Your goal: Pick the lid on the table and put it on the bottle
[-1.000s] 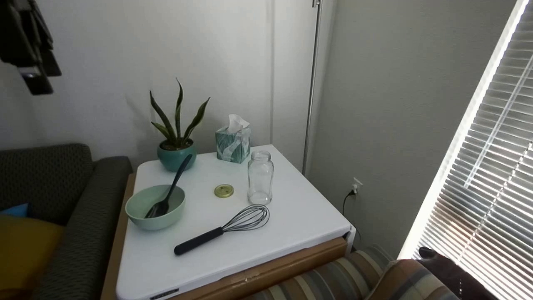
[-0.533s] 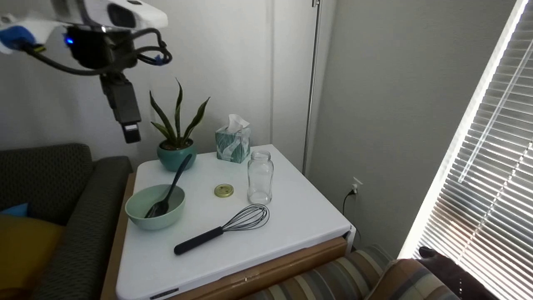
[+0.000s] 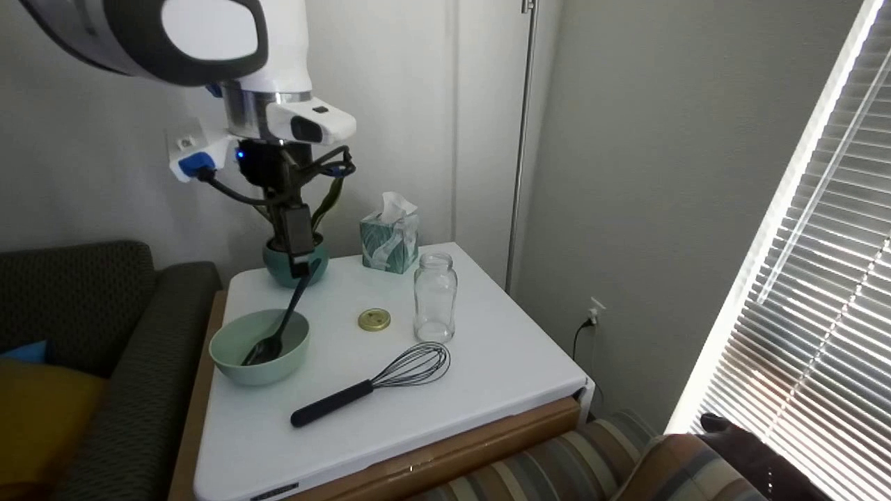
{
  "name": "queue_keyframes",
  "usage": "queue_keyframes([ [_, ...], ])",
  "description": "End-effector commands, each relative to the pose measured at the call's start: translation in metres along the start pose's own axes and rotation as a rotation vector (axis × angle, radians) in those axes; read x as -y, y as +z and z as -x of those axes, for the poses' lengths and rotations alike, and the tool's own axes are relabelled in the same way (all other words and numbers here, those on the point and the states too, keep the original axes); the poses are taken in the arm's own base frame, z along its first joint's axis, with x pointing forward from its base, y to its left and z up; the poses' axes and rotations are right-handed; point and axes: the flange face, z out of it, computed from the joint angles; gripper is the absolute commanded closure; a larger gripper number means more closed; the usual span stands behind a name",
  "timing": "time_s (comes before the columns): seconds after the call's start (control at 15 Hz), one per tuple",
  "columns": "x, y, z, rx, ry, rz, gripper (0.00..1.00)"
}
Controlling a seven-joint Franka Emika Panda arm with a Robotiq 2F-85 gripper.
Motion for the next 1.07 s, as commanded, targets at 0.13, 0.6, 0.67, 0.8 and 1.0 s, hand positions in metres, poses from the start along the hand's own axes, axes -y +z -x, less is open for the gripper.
queue_keyframes([
  [0.13, 0.016, 0.059, -0.022, -0.08, 0.185, 0.026, 0.0],
  [0.6, 0.018, 0.07, -0.011, -0.009, 0.153, 0.053, 0.0],
  [0.67, 0.018, 0.068, -0.012, -0.012, 0.154, 0.052, 0.0],
  [0.8, 0.023, 0.076, -0.019, -0.028, 0.143, 0.047, 0.0],
  [1.0, 0.04, 0.089, -0.039, -0.06, 0.221, -0.003, 0.0],
])
